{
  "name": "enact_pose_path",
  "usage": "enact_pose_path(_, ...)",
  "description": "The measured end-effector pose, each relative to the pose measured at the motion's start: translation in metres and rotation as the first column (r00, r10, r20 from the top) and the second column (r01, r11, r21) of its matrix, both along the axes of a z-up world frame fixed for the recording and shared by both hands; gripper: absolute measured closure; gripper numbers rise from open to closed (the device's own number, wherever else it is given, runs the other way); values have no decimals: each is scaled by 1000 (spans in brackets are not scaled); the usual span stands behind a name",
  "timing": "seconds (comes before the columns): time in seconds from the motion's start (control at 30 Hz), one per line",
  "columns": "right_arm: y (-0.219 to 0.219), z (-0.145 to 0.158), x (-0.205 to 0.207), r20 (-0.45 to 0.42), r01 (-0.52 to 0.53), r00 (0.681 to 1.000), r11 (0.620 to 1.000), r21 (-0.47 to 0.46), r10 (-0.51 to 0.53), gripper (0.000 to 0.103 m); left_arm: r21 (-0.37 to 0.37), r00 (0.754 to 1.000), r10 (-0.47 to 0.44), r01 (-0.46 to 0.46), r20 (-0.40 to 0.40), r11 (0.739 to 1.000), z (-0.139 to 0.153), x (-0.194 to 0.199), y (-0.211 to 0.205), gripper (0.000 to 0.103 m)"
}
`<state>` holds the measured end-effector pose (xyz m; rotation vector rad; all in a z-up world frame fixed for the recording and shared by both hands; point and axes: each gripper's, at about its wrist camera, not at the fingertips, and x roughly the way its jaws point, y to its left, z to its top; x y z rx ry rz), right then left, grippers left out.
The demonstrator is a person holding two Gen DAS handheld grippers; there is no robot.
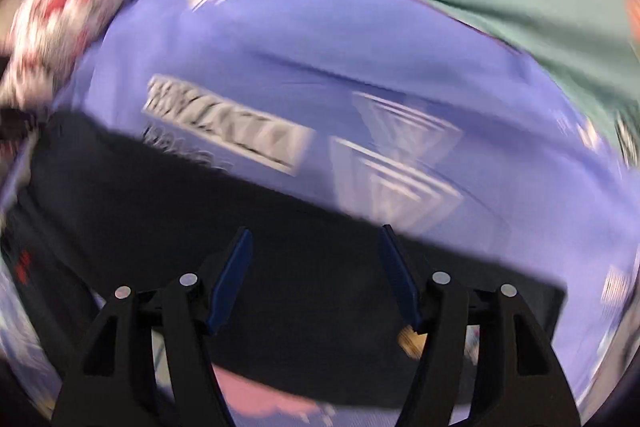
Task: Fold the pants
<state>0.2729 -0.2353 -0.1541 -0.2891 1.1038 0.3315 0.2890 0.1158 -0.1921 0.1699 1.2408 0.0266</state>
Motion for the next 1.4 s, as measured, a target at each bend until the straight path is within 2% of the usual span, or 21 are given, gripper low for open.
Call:
enact_pose_path(0.1,31,-8,14,-29,-68,997,998,-10,68,40,-2,1000,-15,15,-5,1000,-2,7,-3,62)
enact_pose_path(0.2,43,-17,18,-65,-107,993,992,-67,103,56,-22,1000,-29,29,-3,999,3,-4,6,67)
enact_pose_path(0.27,41,-14,20,-91,-114,990,993,-32,111,88,-41,999,-37,38,5,998,7,-9,14,74)
enact_pose_path(0.3,39,-11,21,-97,-110,989,994,-16,108,96,-47,999,-40,41,11,998,9,-9,14,79)
enact_pose_path(0.37,32,5,24,-53,-83,995,996,23,84,100,-62,998,-48,50,34,997,25,-18,29,90)
enact_pose_path(0.4,24,13,26,-31,-48,998,997,60,50,100,-59,998,-40,44,56,997,31,-18,31,97)
enact_pose_path(0.5,7,17,32,-19,34,999,990,137,-31,100,-131,995,31,-18,100,991,46,-16,46,97)
enact_pose_path(0.53,8,10,31,-34,38,999,991,126,-34,100,-146,994,62,-49,89,988,44,-14,52,96)
enact_pose_path(0.6,18,-9,30,-32,31,999,998,63,-29,96,-112,995,66,-58,72,992,37,-17,51,95)
enact_pose_path(0.63,25,-9,30,-11,25,1000,998,55,-24,92,-89,996,63,-58,63,994,33,-17,51,95)
enact_pose_path(0.7,20,-2,26,28,68,997,997,44,-70,68,-98,996,65,-59,65,993,36,-22,48,93)
enact_pose_path(0.73,13,3,24,45,104,993,993,55,-106,51,-125,995,70,-62,64,990,38,-21,51,89)
enact_pose_path(0.77,1,11,20,63,142,987,986,88,-148,48,-138,995,69,-59,69,989,43,-21,53,85)
enact_pose_path(0.83,-20,19,17,61,197,977,971,137,-207,48,-117,995,51,-41,85,992,50,-20,57,48)
enact_pose_path(0.9,-53,22,15,41,269,960,952,146,-278,47,-91,995,17,-8,102,996,57,-28,48,39)
enact_pose_path(1.0,-106,18,6,21,380,923,920,98,-384,47,-89,998,-35,40,55,995,51,-19,42,35)
enact_pose_path(1.17,-196,5,-7,-34,588,809,806,65,-587,47,-24,991,-135,135,3,991,30,-10,27,35)
enact_pose_path(1.2,-206,0,-13,-32,610,792,791,52,-609,47,0,988,-154,154,3,988,27,-9,24,38)
enact_pose_path(1.23,-221,-4,-16,-37,642,766,765,36,-641,47,4,987,-163,163,-1,987,26,-9,22,47)
enact_pose_path(1.33,-245,-15,-24,-84,683,730,727,68,-678,47,-3,986,-168,168,-13,986,24,-8,17,58)
enact_pose_path(1.4,-251,-17,-27,-84,682,731,728,72,-677,47,18,982,-189,189,-1,982,24,-7,12,66)
